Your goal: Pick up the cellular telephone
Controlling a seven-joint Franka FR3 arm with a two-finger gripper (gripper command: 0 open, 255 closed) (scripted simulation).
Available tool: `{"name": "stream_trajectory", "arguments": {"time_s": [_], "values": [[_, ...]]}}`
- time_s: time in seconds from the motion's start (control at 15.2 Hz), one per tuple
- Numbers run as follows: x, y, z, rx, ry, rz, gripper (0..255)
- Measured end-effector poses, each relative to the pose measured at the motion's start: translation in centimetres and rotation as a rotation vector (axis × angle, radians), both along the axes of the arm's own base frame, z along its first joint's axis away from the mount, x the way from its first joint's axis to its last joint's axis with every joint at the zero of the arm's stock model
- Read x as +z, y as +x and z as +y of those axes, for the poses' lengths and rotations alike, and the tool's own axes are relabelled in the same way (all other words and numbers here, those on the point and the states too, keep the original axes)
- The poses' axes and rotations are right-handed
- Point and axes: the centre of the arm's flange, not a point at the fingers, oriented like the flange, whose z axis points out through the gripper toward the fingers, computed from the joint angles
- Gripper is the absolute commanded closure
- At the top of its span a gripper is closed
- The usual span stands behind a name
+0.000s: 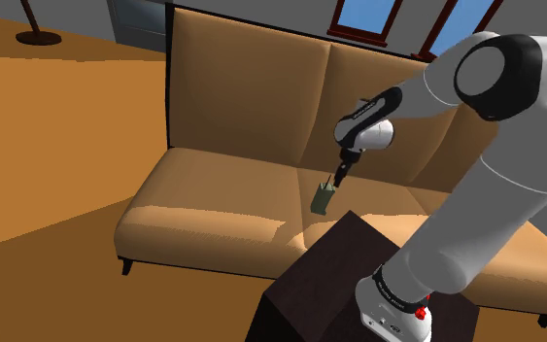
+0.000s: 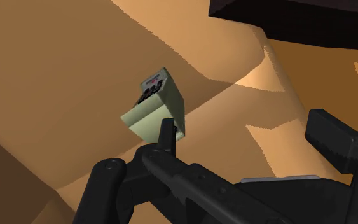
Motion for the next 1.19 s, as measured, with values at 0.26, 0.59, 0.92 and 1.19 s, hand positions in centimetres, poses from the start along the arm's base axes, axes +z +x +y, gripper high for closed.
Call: {"name": "stream_trajectory", "arguments": {"time_s": [0.26, 0.59, 0.92, 1.19], "values": [[-4.0, 1.4, -3.2, 0.041, -0.013, -0.001, 0], [-8.4, 3.4, -6.5, 0.087, -0.023, -0.002, 0], [-11.4, 3.4, -6.7, 0.092, -0.024, -0.002, 0], [-12.5, 3.4, -6.8, 0.092, -0.024, -0.003, 255]]}}
